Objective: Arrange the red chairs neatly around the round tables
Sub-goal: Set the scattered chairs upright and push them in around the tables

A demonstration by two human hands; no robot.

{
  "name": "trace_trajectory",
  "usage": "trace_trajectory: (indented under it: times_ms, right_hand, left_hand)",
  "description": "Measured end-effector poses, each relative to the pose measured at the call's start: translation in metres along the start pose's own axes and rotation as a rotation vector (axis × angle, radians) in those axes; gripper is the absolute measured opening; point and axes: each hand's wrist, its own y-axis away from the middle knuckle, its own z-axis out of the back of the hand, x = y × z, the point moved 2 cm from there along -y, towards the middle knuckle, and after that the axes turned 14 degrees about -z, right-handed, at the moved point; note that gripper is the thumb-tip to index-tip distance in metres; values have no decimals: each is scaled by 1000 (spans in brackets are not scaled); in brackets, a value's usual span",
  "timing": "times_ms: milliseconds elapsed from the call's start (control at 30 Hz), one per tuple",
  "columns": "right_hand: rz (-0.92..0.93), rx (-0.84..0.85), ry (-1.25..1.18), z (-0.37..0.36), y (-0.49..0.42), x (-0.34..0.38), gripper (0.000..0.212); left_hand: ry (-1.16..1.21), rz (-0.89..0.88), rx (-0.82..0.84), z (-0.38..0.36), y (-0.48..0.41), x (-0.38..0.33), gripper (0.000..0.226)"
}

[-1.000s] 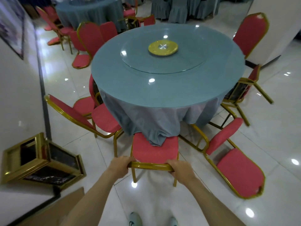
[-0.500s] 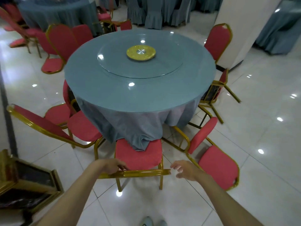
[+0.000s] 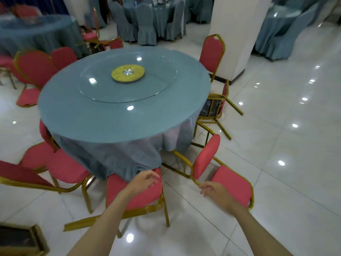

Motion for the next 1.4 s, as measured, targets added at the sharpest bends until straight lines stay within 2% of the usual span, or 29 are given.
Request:
trace_trajectory:
  times_ms: [367, 567, 767, 1133, 1400]
  right_hand:
    - [-104, -91, -173, 186, 0, -142, 27]
    - [-130, -132, -233, 248, -6, -180, 21]
    - [-153, -128, -274, 293, -42, -184, 13]
    - [-204, -148, -217, 390, -124, -155, 24]
    - [-188, -75, -201, 451, -185, -150, 28]
  left_hand:
    - [55, -48, -114, -181, -82, -103, 32]
    - [120, -31, -152, -243, -128, -135, 32]
    - [181, -20, -152, -274, -196, -159, 29]
    - [259, 15, -188, -284, -323, -187, 30]
    - [254, 43, -239, -293, -387, -208, 32]
